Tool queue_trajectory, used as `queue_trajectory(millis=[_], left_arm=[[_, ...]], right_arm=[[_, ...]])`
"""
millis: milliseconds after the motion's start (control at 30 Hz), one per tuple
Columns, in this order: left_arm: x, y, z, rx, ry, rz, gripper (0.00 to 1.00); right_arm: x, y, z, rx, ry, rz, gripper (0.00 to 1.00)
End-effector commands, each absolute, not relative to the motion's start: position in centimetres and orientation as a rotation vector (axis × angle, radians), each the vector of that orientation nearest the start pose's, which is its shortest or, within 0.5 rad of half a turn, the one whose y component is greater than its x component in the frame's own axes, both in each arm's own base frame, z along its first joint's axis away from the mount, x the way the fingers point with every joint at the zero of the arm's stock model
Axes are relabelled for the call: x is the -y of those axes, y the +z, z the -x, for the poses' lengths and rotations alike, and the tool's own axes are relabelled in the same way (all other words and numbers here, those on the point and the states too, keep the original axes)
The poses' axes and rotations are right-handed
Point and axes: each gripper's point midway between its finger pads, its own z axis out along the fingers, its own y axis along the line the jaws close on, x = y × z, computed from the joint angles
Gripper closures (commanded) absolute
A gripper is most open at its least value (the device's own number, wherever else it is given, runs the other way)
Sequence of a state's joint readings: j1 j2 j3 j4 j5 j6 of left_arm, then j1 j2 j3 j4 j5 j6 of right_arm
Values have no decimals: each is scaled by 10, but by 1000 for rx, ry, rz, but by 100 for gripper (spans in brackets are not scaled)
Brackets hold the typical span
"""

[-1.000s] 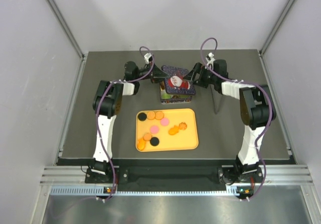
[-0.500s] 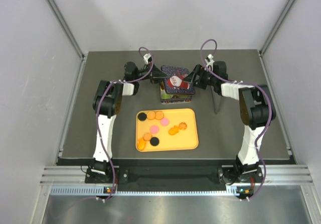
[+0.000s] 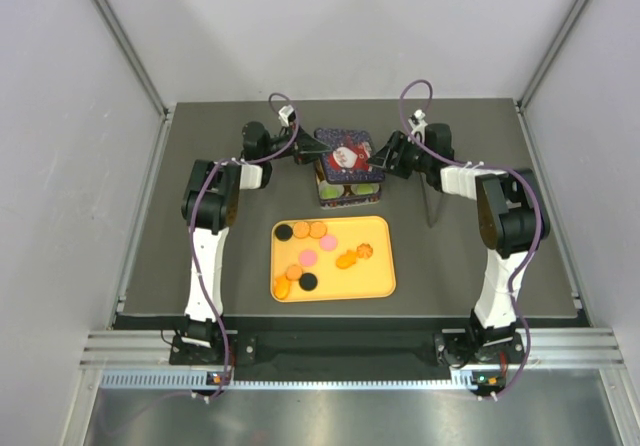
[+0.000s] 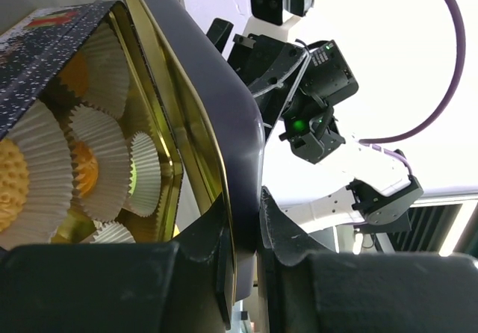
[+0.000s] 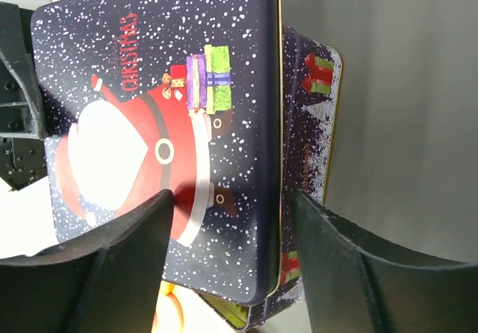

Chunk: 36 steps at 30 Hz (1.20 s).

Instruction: Pack the cookies

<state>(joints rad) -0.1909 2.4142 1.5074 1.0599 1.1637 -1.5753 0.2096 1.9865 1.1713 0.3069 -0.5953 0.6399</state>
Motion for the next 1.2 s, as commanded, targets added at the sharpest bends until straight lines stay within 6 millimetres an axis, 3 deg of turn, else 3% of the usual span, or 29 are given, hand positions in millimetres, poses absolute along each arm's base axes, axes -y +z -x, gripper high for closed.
queue_trajectory(millis=[0,267,467,600,900,1167], left_arm=[[266,138,-478,-2010,-2052,85,84],[265,128,-464,-2043,-2084,93,90],[261,128,-460,-2045,-2087,91,86],[260,134,-460,-2014,-2101,74,84],[256,148,-457,-1957,-2155,46,92],[244,160,-443,-1921,-2165,21,92]], right_arm=[[-228,92,-466,-2148,1138,-29,37],[-230,93,-470,-2144,1140,-17,35],[-230,92,-470,-2146,1142,-13,32],[-231,87,-471,-2167,1147,-14,28],[-243,71,-467,-2205,1246,0,16],[-261,89,-471,-2149,1310,31,15]])
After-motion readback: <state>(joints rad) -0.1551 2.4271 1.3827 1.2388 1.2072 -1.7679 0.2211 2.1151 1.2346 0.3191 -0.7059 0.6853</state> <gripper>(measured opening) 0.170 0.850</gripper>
